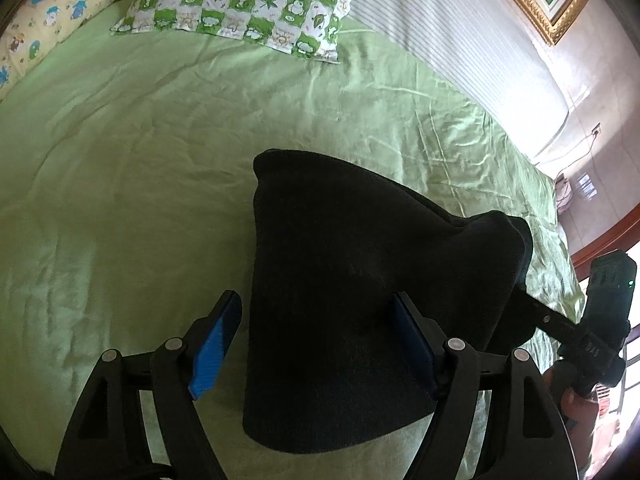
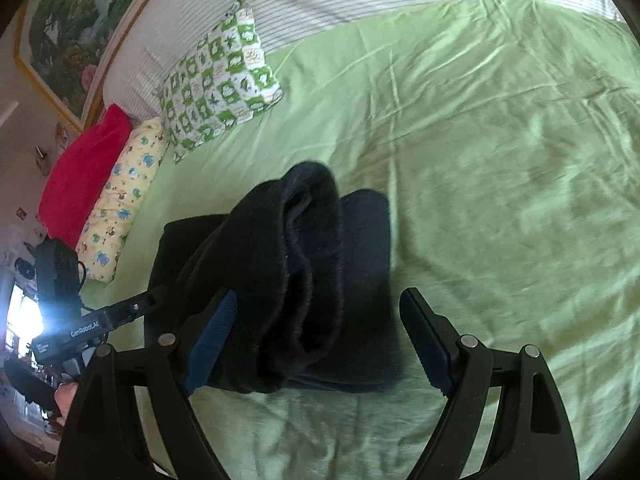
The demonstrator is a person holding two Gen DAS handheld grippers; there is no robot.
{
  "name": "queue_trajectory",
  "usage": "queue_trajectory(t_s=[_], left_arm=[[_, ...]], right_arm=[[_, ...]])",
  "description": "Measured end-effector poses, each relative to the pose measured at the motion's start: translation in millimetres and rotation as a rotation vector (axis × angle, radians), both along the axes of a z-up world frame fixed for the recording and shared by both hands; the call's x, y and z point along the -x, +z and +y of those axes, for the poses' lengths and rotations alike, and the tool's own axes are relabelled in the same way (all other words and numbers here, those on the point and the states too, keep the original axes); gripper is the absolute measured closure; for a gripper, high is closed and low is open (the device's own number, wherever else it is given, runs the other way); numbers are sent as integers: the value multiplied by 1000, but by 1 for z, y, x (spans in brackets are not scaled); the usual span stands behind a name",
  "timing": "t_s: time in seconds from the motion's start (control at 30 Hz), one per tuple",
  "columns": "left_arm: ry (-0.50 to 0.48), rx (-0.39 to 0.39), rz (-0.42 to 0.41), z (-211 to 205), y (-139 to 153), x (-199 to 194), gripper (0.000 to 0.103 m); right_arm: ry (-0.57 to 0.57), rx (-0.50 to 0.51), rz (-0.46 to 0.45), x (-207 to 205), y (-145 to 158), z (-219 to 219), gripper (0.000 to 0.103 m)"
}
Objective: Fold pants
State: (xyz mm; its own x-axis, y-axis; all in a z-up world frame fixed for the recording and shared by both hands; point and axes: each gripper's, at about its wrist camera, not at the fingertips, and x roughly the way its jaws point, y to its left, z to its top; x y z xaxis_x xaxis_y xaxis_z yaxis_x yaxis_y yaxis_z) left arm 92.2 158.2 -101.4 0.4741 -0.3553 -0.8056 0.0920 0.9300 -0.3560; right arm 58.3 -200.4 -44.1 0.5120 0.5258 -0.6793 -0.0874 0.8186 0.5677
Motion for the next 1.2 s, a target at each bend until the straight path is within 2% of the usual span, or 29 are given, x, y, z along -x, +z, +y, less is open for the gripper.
queue_trajectory(t_s=[0.07, 0.2, 0.37, 0.5, 0.73, 1.0, 1.2], left_arm=[[-4, -2, 4, -1, -3, -2, 26], [-10, 2, 19, -1, -12, -7, 24], [-5, 49, 44, 1, -24, -12, 24], [-8, 129, 61, 5, -26, -14, 40], [-19, 142, 35, 2, -12, -7, 59], [-33, 132, -16, 3, 16, 8, 68], [-2, 110, -52, 19, 34, 24, 69]], right_arm=[[2, -2, 9, 0, -6, 1, 20], [6, -33, 13, 3, -16, -4, 35], [13, -52, 4, 6, -18, -9, 45], [19, -61, -11, 8, -14, -7, 55], [10, -76, -33, 14, -9, -5, 60], [18, -83, -66, 21, 10, 0, 63], [59, -105, -88, 22, 26, 13, 64]])
